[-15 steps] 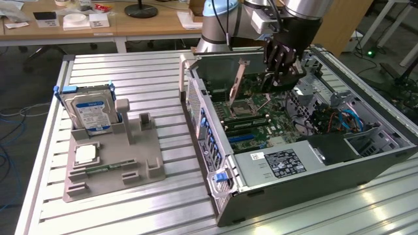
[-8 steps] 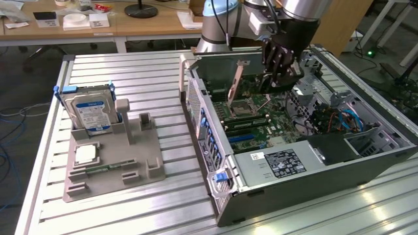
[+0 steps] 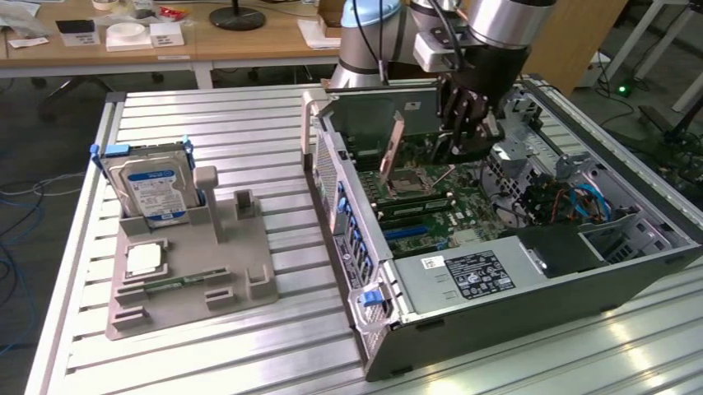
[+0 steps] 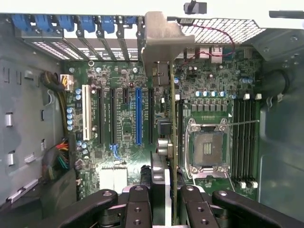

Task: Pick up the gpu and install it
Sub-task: 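Insert the gpu into the slot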

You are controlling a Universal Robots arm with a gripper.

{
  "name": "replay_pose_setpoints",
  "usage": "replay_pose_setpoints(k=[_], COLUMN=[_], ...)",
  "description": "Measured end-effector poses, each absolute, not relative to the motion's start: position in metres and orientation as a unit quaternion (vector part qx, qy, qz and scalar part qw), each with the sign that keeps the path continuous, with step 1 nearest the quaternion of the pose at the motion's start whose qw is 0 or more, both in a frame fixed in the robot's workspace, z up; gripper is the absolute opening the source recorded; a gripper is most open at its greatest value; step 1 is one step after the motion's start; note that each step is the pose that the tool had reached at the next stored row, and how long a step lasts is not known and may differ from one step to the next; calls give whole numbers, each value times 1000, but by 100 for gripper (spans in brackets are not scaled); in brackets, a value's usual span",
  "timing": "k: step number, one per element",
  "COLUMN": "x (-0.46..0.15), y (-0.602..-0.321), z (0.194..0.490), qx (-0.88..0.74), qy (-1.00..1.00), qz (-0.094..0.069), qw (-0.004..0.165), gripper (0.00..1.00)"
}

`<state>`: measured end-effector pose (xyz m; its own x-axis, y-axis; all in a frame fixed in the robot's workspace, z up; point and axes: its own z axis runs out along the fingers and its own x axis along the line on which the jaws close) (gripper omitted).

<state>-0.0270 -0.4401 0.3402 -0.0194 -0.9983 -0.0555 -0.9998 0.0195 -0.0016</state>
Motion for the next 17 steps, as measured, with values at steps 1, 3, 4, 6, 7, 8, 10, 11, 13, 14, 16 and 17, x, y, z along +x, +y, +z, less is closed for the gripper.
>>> replay_pose_setpoints(k=[1,3,4,6,7,8,10,11,13,14,16,17], x=[-27,-28,-28,-28,-28,-28,-28,-28,-28,-28,-28,-28], y=[-440,-440,-440,-441,-441,-442,-443,-444,-445,-446,-446,-447], z=[339,335,334,332,332,331,331,330,330,329,328,328], qx=[-699,-694,-693,-692,-692,-692,-692,-692,-692,-692,-692,-692], qy=[715,719,721,721,721,721,721,721,721,721,721,721], qz=[19,19,18,18,18,18,18,18,18,18,18,18], qw=[20,21,21,21,21,21,21,21,21,21,21,21], gripper=[28,28,28,28,28,28,28,28,28,28,28,28])
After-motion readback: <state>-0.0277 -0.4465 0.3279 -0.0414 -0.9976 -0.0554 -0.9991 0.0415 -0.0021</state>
